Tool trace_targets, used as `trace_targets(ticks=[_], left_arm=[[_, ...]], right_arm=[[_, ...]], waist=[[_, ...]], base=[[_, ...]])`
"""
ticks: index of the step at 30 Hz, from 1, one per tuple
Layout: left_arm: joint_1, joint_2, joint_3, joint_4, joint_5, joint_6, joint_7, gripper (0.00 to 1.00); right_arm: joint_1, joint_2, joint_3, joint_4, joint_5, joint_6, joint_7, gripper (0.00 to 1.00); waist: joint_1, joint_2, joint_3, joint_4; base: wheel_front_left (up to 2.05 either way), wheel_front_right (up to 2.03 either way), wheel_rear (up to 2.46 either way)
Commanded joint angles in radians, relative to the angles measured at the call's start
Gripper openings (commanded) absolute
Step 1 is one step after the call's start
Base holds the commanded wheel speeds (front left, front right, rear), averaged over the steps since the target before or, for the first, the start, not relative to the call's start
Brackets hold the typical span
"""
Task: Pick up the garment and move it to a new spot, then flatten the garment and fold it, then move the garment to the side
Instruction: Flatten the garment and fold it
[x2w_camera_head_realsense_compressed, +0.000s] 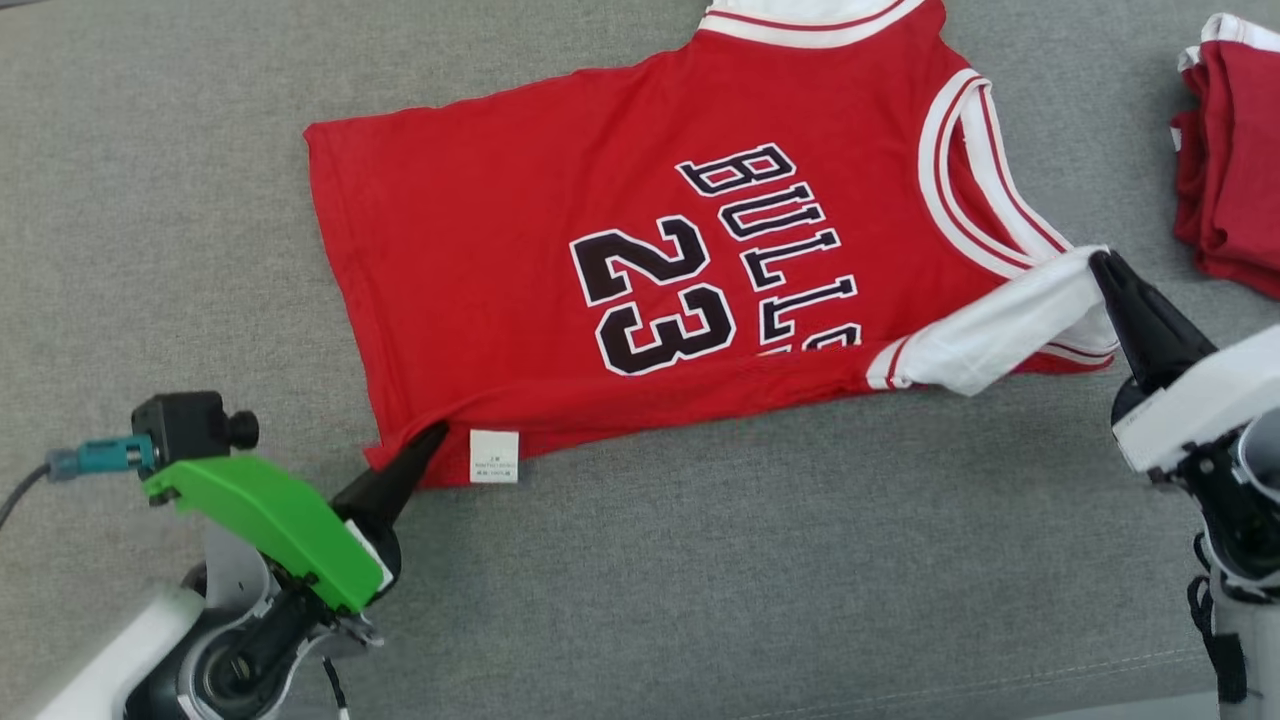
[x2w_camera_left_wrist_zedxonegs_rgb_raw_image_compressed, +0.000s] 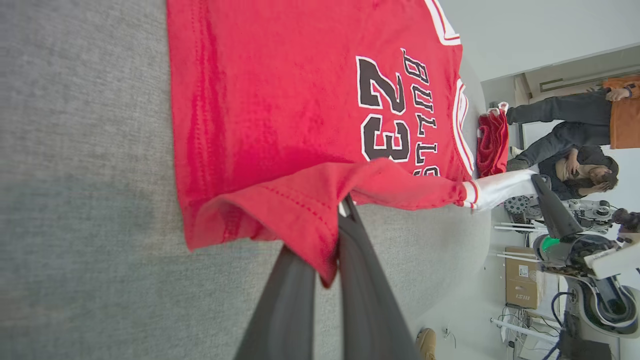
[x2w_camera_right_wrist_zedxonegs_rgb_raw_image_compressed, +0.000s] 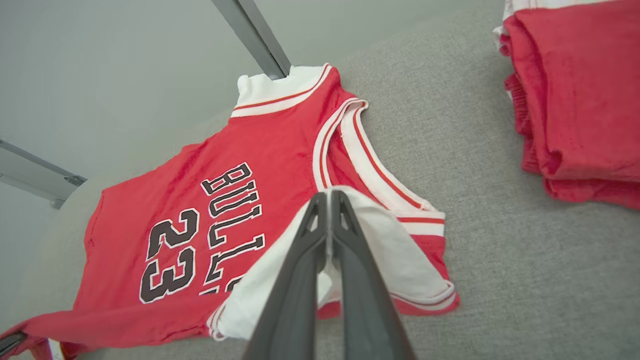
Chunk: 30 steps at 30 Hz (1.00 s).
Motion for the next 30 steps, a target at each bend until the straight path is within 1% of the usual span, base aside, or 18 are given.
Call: trace_targets(ticks=[1, 4, 8, 15, 16, 17, 18, 19, 22, 26, 29, 30], left_arm=[[-0.029, -0.003, 0.008, 0.005, -0.017, 0.016, 0.016, 0.0], [-0.075, -0.009, 0.012, 0.021, -0.032, 0.052, 0.056, 0.0], [-0.121, -0.024, 0.013, 0.042, -0.04, 0.08, 0.088, 0.0], [-0.143, -0.033, 0.008, 0.061, -0.038, 0.092, 0.102, 0.0], [-0.142, -0.033, 0.012, 0.066, -0.034, 0.096, 0.096, 0.0], [-0.141, -0.037, 0.018, 0.072, -0.033, 0.099, 0.085, 0.34], [-0.137, -0.039, 0.023, 0.079, -0.033, 0.101, 0.079, 0.9], [-0.135, -0.037, 0.022, 0.083, -0.025, 0.103, 0.073, 1.0], [-0.108, -0.033, 0.026, 0.08, -0.023, 0.09, 0.056, 1.0], [-0.053, -0.016, 0.026, 0.037, -0.006, 0.068, 0.016, 1.0], [-0.001, 0.002, 0.011, -0.007, 0.02, 0.06, -0.018, 1.0], [0.011, 0.007, 0.003, -0.016, 0.031, 0.06, -0.025, 1.0]], right_arm=[[-0.037, -0.005, 0.007, 0.016, -0.016, 0.0, 0.02, 0.0], [-0.116, -0.017, 0.026, 0.061, -0.061, 0.0, 0.053, 0.0], [-0.202, -0.025, 0.046, 0.121, -0.095, 0.0, 0.061, 0.0], [-0.303, -0.042, 0.08, 0.217, -0.141, 0.0, 0.017, 0.0], [-0.316, -0.046, 0.085, 0.224, -0.145, 0.0, -0.003, 0.45], [-0.321, -0.047, 0.081, 0.237, -0.15, 0.0, -0.015, 1.0], [-0.324, -0.047, 0.081, 0.252, -0.154, 0.0, -0.024, 1.0], [-0.327, -0.051, 0.091, 0.259, -0.153, 0.0, -0.034, 1.0], [-0.317, -0.058, 0.094, 0.26, -0.139, 0.0, -0.059, 1.0], [-0.25, -0.091, 0.107, 0.217, -0.11, 0.0, -0.078, 1.0], [-0.174, -0.145, 0.1, 0.179, -0.125, 0.0, -0.064, 1.0], [-0.15, -0.151, 0.098, 0.17, -0.121, 0.0, -0.053, 1.0]], waist=[[0.0001, -0.0001, 0.018, 0.007], [0.0001, -0.0001, 0.037, 0.013], [0.0001, -0.0001, 0.059, 0.02], [0.0001, -0.0001, 0.082, 0.027], [0.0001, -0.0001, 0.085, 0.029], [0.0001, -0.0001, 0.086, 0.03], [0.0001, -0.0001, 0.086, 0.033], [0.0001, -0.0001, 0.085, 0.034], [0.0001, -0.0001, 0.074, 0.036], [0.0001, -0.0001, 0.049, 0.032], [0.0001, -0.0001, 0.041, 0.028], [0.0001, -0.0001, 0.042, 0.028]], base=[[0.0, 0.0, 0.0], [0.0, 0.0, 0.0], [0.0, 0.0, 0.0], [0.0, 0.0, 0.0], [0.0, 0.0, 0.0], [0.0, 0.0, 0.0], [0.0, 0.0, 0.0], [0.0, 0.0, 0.0], [0.0, 0.0, 0.0], [0.0, 0.0, 0.0], [0.0, 0.0, 0.0], [0.0, 0.0, 0.0]])
